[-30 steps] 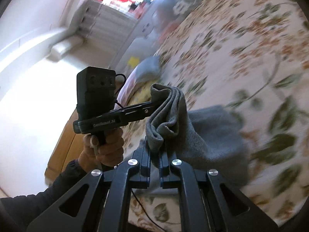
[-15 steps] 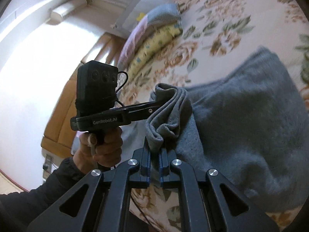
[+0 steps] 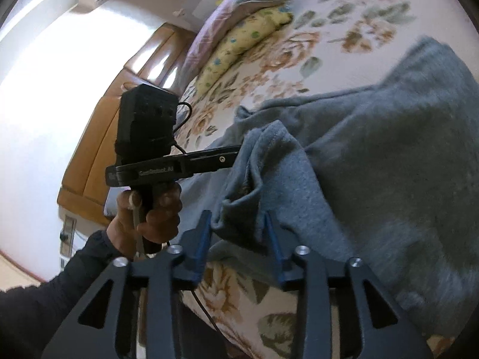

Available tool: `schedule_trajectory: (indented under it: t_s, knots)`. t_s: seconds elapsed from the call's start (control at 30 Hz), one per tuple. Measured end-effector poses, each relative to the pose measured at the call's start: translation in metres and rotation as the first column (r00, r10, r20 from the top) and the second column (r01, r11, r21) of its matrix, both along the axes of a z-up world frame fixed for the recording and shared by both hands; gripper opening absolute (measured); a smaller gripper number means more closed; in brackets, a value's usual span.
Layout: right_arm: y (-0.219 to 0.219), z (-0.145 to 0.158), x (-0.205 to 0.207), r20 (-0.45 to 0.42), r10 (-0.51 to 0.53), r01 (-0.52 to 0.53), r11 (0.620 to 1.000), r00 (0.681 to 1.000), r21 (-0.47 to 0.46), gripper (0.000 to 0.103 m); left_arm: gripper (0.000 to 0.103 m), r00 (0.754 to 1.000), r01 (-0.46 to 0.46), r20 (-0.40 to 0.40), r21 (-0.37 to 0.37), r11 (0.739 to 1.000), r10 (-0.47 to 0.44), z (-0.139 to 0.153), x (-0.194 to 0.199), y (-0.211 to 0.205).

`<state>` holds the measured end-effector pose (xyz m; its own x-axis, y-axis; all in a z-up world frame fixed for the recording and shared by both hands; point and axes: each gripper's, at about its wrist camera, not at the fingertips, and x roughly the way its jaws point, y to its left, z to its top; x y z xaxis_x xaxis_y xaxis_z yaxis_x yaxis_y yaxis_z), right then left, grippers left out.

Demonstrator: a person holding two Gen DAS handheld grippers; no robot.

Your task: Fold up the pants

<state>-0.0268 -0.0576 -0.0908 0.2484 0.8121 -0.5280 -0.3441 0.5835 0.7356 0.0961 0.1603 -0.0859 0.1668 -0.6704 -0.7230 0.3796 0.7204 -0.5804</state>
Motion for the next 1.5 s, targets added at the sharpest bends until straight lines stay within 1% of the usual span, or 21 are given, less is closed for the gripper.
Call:
schedule_trajectory:
  t_s: [0.1,0.2,0.27,0.33,0.4,0.43,0.47,0.53,0.57,0.7,0.8,0.87,0.93,1.0,1.13,1.2,1.3,1.33,1.4,1.43,1.5]
  knots:
    - [-0.004,0.01,-0.006,0.022,0.007,-0.008,1.0,1.0,0.013,0.042,0.021,0.998,-0.065,0.015,-0.024,0.998,0.066,0.013,-0.015,0.021]
    - [-0.015,0.016,-0.007,0.034,-0.02,0.019,1.0,0.999,0.018,0.042,0.022,0.992,-0.12,0.035,-0.05,0.992,0.121,0.027,-0.029,0.032]
    - [-0.025,0.02,-0.005,0.052,-0.05,0.049,0.999,0.997,0.012,0.042,0.024,0.988,-0.138,0.063,-0.061,0.988,0.142,0.042,-0.045,0.029]
    - [-0.031,0.023,-0.002,0.066,-0.074,0.075,0.997,0.995,-0.013,0.042,0.03,0.984,-0.147,0.084,-0.086,0.985,0.154,0.051,-0.056,0.022]
    - [-0.033,0.024,0.005,0.072,-0.091,0.094,0.995,0.993,-0.032,0.041,0.035,0.981,-0.164,0.083,-0.118,0.979,0.174,0.057,-0.067,0.01]
    - [-0.033,0.024,0.01,0.075,-0.097,0.1,0.994,0.993,-0.051,0.038,0.036,0.98,-0.171,0.079,-0.136,0.976,0.183,0.057,-0.072,0.002]
    - [-0.031,0.024,0.014,0.079,-0.099,0.105,0.991,0.992,-0.077,0.03,0.037,0.979,-0.177,0.072,-0.144,0.974,0.188,0.055,-0.076,-0.005]
    - [-0.025,0.023,0.023,0.074,-0.089,0.097,0.989,0.993,-0.108,0.022,0.037,0.979,-0.186,0.059,-0.148,0.971,0.197,0.048,-0.083,-0.022]
    - [-0.019,0.022,0.029,0.071,-0.084,0.093,0.986,0.994,-0.139,0.019,0.037,0.979,-0.188,0.052,-0.148,0.971,0.198,0.044,-0.085,-0.029]
    - [-0.006,0.012,0.045,0.037,-0.051,0.058,0.976,0.998,-0.208,0.017,0.037,0.973,-0.231,-0.025,-0.16,0.96,0.23,0.016,-0.089,-0.043]
    - [0.01,-0.002,0.054,-0.012,-0.008,0.004,0.967,1.0,-0.256,0.017,0.037,0.96,-0.278,-0.072,-0.096,0.956,0.272,-0.006,-0.091,-0.039]
    - [0.024,-0.011,0.057,-0.042,0.037,-0.047,0.961,0.998,-0.273,0.017,0.037,0.95,-0.302,-0.101,-0.071,0.951,0.294,-0.018,-0.093,-0.033]
    - [0.037,-0.02,0.058,-0.057,0.063,-0.078,0.952,0.996,-0.297,0.017,0.036,0.943,-0.319,-0.127,-0.073,0.945,0.308,-0.028,-0.097,-0.026]
    - [0.047,-0.027,0.06,-0.064,0.075,-0.092,0.945,0.995,-0.313,0.017,0.036,0.935,-0.336,-0.152,-0.099,0.937,0.32,-0.035,-0.1,-0.018]
    - [0.064,-0.036,0.066,-0.077,0.088,-0.109,0.936,0.993,-0.334,0.017,0.036,0.926,-0.359,-0.168,-0.12,0.926,0.338,-0.038,-0.104,-0.015]
    - [0.068,-0.033,0.067,-0.076,0.095,-0.116,0.931,0.993,-0.345,0.017,0.036,0.923,-0.374,-0.146,-0.117,0.92,0.356,-0.029,-0.107,-0.015]
    - [0.059,-0.019,0.068,-0.074,0.089,-0.107,0.944,0.993,-0.311,0.017,0.036,0.923,-0.384,-0.049,-0.073,0.92,0.382,-0.004,-0.116,-0.014]
    - [0.056,-0.013,0.068,-0.065,0.083,-0.099,0.948,0.994,-0.302,0.017,0.036,0.922,-0.387,-0.026,-0.074,0.919,0.386,0.003,-0.118,-0.013]
    - [0.048,-0.003,0.069,-0.043,0.069,-0.079,0.951,0.997,-0.299,0.017,0.036,0.918,-0.394,0.011,-0.085,0.915,0.396,0.017,-0.119,-0.013]
    - [0.045,0.0,0.07,-0.039,0.065,-0.074,0.953,0.997,-0.295,0.017,0.036,0.918,-0.391,0.026,-0.105,0.915,0.395,0.022,-0.118,-0.013]
    - [0.043,0.004,0.074,-0.032,0.063,-0.07,0.952,0.997,-0.299,0.017,0.036,0.923,-0.377,0.028,-0.141,0.915,0.384,0.024,-0.114,-0.014]
